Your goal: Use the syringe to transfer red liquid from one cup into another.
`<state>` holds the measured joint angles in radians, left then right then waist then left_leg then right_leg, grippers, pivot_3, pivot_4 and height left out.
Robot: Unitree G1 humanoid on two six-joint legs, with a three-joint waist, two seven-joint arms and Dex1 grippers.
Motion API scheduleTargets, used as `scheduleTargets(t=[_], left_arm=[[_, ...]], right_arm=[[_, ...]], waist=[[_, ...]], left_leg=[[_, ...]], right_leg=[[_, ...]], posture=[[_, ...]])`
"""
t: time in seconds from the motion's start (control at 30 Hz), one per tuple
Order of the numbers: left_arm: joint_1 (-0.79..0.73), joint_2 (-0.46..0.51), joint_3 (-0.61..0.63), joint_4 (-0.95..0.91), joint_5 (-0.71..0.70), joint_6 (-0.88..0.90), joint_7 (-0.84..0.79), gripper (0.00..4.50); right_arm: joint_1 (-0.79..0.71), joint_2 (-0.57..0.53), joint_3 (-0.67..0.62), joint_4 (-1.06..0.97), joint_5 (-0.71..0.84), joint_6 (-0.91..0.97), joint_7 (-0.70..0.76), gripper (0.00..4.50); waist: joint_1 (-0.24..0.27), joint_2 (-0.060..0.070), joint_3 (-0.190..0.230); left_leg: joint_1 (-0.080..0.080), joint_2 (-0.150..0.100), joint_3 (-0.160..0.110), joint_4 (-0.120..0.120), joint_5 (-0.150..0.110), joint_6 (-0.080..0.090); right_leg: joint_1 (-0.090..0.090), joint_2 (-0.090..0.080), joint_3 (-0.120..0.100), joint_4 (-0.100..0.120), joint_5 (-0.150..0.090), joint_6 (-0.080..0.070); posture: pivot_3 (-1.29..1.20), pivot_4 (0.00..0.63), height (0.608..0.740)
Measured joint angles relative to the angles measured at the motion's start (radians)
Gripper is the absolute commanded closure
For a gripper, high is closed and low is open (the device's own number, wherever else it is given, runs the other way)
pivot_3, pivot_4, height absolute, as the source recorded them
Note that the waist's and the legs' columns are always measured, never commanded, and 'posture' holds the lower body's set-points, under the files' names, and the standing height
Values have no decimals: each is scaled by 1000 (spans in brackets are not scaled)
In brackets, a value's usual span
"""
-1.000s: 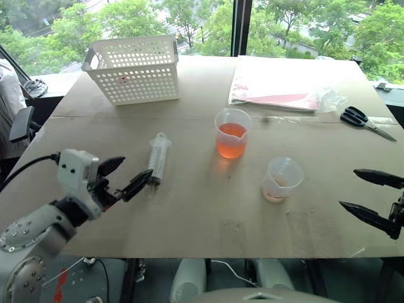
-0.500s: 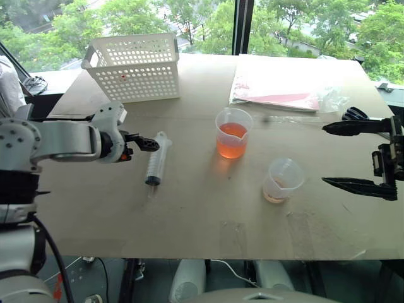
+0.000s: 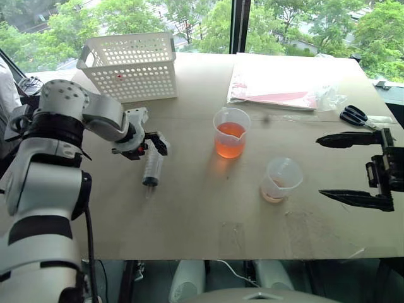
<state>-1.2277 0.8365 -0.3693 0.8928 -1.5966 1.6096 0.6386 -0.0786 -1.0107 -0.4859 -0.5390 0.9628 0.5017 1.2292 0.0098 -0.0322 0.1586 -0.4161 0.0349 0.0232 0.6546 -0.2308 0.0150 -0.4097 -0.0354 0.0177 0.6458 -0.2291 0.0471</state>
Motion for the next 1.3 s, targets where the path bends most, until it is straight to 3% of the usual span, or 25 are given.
scheduleTargets(t=[0.1, 0.17, 0.37, 0.57, 0.7, 0.83, 0.93, 1.03, 1.3], left_arm=[[1, -2, -4, 4, 47, 0, -52, 2860], [3, -2, 6, 3, 81, 0, -92, 3225], [50, 35, 46, -49, 78, 0, -138, 3225], [210, 187, 118, -315, -103, 1, -163, 3225], [326, 233, 213, -528, -204, -49, -132, 3225], [440, 161, 387, -936, -51, -285, -134, 3225], [485, 25, 523, -1108, 59, -499, -294, 3225], [467, -43, 537, -1148, 162, -613, -466, 3225], [380, -206, 423, -1102, 488, -826, -882, 3225]], right_arm=[[9, 3, -6, -15, 22, 13, -25, 0], [12, 6, -7, -16, 35, 24, -52, 0], [-15, 10, -4, -12, 58, 41, -85, 0], [-49, 19, 19, 23, 58, 46, -101, 0], [-64, 27, 42, 48, 54, 45, -97, 0], [-107, 37, 73, 70, 31, 52, -137, 0], [-179, 64, 136, 91, -32, 94, -282, 0], [-261, 72, 177, 96, -21, 183, -401, 0], [-579, 104, 289, 143, -44, 391, -655, 0]], waist=[[1, 0, 0], [2, 0, 0], [-1, 0, 0], [-8, -1, 1], [0, -1, 1], [11, -2, 1], [7, -1, 0], [4, 0, 1], [2, 0, 1]], left_leg=[[0, 0, 0, 0, 0, 0], [1, 0, 0, 0, 0, 1], [1, 1, 0, 0, -2, 3], [0, 3, 0, 0, 0, -1], [0, 2, 0, 1, 0, 0], [0, 1, 0, 2, 1, -1], [1, 0, 1, 1, 1, -1], [1, -4, 3, 1, 1, -1], [0, -4, 7, 1, -2, 4]], right_leg=[[0, 0, 0, 0, 0, 0], [0, 0, 1, 0, 0, 0], [0, 0, 1, 1, 0, 0], [-2, -3, 2, 3, 0, 0], [-2, -6, 1, 4, 0, 0], [0, -11, 0, 4, -2, -4], [0, -7, 0, 4, -2, -4], [-1, -5, 1, 5, -2, -3], [-1, -4, 3, 3, 0, 0]], posture=[[0, 150, 740], [0, 150, 740], [0, 150, 740], [0, 150, 740], [0, 150, 740], [0, 150, 740], [0, 150, 740], [0, 150, 740], [0, 150, 740]])
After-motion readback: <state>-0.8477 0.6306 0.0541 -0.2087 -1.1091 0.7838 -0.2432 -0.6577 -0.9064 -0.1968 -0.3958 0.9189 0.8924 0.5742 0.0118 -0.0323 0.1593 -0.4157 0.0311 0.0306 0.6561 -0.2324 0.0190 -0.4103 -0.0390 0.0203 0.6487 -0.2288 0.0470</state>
